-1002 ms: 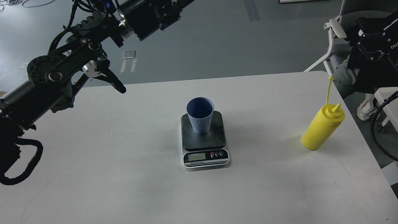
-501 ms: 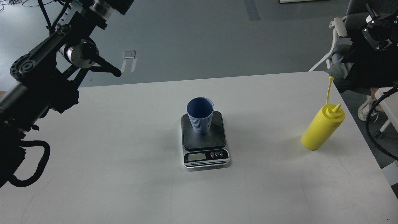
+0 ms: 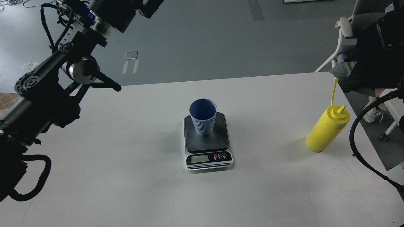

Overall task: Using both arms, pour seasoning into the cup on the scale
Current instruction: 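Lower the right gripper beside the yellow squeeze bottle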

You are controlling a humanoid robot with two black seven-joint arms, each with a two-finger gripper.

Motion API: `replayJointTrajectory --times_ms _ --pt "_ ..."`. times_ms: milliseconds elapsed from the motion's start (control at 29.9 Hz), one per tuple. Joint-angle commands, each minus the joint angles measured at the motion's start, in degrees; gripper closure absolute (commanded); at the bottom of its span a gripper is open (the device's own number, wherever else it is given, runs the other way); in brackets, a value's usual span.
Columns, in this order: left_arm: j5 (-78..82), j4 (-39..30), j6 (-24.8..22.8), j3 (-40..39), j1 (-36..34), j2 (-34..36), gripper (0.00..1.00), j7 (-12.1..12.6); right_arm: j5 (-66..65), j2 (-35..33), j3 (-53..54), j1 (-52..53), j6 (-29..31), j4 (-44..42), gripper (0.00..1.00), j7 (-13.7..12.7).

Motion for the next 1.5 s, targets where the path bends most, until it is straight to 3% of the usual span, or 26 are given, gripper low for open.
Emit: replayJointTrajectory --times_ms 0,100,301,768,869,1470 --pt "0.2 0.0 -1.1 0.2 0.1 -0.2 0.02 0.0 0.6 6.2 -0.1 -4.8 -1.5 4.8 0.01 -0.6" --pt "0.2 -0.1 -1.5 0.3 0.8 -0.3 0.02 0.0 0.6 10.6 -0.5 -9.6 -1.9 9.4 0.01 -1.4" --pt "0.6 -0.8 -1.8 0.6 2.2 -0.2 0.02 0.0 0.6 10.8 -0.8 -14.8 -2.4 13.4 0.01 -2.3" --pt "0.6 -0.7 -1.5 0.8 2.5 0.2 0.02 0.0 0.5 10.8 -4.5 -28.7 -1.6 13.1 0.00 -4.5" --pt "0.7 -0.8 -1.5 0.5 2.9 0.1 0.02 0.0 0.5 10.8 -7.4 -31.4 1.8 13.4 0.00 -4.5" --pt "0.6 -2.6 -1.8 1.0 3.0 1.1 0.02 0.0 0.6 10.8 -10.0 -36.3 2.0 12.2 0.00 -4.4"
